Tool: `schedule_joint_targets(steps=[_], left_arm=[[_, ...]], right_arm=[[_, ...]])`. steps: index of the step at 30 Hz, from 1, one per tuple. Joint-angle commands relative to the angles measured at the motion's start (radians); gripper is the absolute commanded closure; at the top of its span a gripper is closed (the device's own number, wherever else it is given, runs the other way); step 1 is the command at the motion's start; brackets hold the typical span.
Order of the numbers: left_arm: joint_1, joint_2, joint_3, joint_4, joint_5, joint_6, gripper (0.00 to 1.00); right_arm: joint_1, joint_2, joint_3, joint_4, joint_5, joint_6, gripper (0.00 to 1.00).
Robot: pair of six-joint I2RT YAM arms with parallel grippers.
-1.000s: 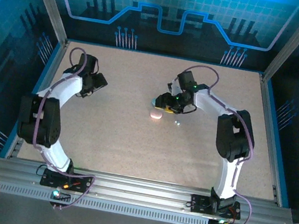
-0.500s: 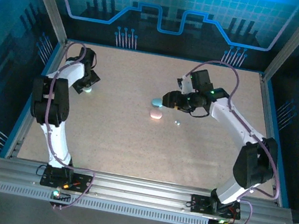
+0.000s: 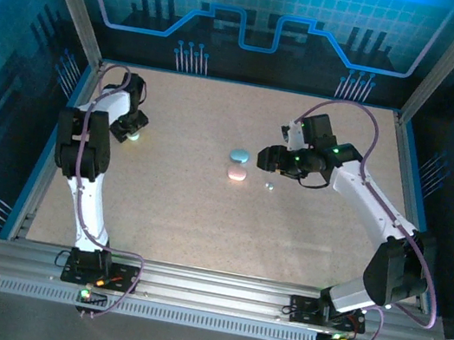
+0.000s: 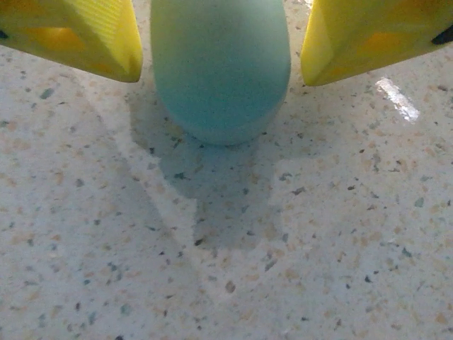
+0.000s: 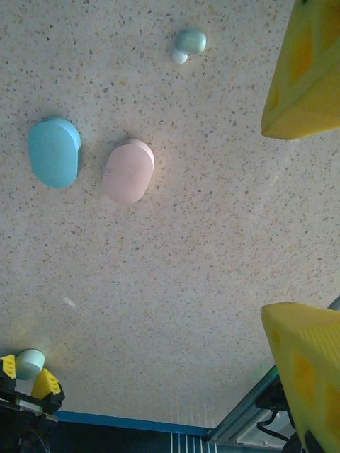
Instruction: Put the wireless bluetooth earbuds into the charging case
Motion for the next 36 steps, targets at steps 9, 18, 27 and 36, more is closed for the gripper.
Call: schedule_joint_targets(steps=[9,18,27,36], left_arm=[[0.032,0.048,0.026,-0.028,0.016,-0.011,0.44],[0.005,-0.099,-0.098,0.029,0.140,-0.052,0.64],[-0.211,-0.453,-0.423,0.169,0.305,-0.323,0.65],[-0.518,-0.671,-0.542,0.228,0.290,-0.659,0.65]], right_arm=[[-0.011,-0.043,-0.044,-0.019,-0.004,-0.008,0.37],[-0.010,-0.080,-0.114,0.034,-0.015,0.024,0.37],[0.033,-0.166,-0.342,0.387,-0.030,0.183,0.38],[0.232,-0.195,-0.548,0.879,0.169,0.171,0.40]])
